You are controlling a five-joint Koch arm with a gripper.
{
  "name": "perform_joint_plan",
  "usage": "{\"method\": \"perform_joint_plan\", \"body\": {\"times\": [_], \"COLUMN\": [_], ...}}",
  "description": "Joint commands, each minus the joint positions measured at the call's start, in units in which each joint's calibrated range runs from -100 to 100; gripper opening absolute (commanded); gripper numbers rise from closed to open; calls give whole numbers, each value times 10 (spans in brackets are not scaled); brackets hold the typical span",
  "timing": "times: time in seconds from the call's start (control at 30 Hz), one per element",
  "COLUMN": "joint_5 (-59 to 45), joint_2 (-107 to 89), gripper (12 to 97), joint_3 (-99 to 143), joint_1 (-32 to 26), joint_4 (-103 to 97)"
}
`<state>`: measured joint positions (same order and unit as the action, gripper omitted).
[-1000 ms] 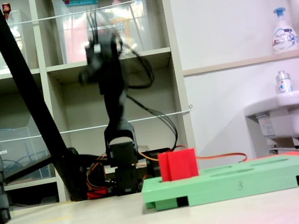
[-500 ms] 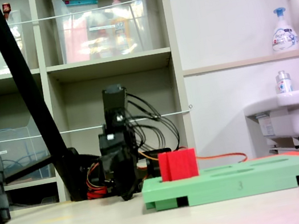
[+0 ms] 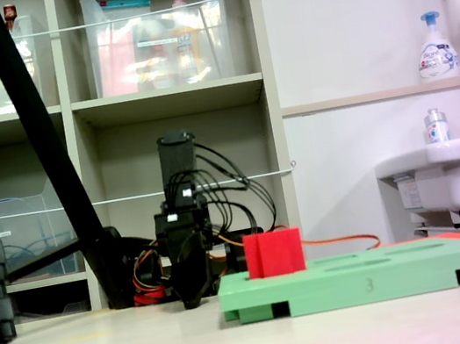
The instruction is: Put the cross columnar block into the corresponding hole
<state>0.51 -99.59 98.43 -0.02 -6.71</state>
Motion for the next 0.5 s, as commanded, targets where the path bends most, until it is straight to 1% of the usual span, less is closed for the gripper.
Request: {"method": "perform_joint_plan", "body": {"times": [0.0,0.47], "joint_5": [1,1], "joint_2": [-4,-4], "gripper": [479,487], "joint_3": [16,16], "joint_1": [0,0], "joint_4": [64,52]}}
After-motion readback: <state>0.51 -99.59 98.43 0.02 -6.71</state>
